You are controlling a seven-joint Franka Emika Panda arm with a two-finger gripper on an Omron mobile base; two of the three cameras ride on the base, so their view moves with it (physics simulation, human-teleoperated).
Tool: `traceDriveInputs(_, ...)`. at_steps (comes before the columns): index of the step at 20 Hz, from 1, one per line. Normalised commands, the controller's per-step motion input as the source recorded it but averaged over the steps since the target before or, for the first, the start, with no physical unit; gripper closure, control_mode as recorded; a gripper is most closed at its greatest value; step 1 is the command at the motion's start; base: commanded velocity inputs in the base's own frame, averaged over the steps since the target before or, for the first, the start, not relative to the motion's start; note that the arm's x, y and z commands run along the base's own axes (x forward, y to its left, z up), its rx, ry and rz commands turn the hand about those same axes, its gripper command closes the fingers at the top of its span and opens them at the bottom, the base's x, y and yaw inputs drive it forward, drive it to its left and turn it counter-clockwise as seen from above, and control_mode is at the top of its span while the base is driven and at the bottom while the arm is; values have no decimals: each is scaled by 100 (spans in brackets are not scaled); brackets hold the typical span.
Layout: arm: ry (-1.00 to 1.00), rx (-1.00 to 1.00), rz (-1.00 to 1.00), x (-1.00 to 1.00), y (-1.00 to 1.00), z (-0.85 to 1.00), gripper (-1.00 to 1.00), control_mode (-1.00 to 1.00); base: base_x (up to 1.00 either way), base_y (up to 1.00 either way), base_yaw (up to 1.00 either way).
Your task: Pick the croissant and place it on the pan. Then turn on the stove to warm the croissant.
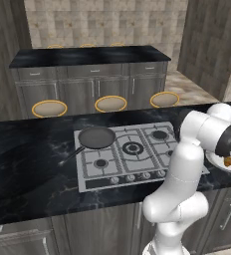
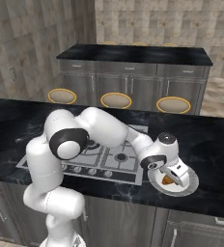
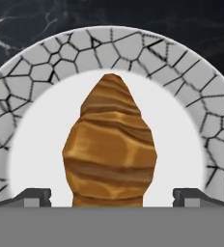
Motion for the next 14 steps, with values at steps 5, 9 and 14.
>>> traceDriveInputs(5,0,0,0,11,0,-17,-100,-100,0,0,0)
traceDriveInputs(9,0,0,0,13,0,-17,-100,-100,0,0,0)
traceDriveInputs(14,0,0,0,8,-6,-20,-100,-100,0,0,0)
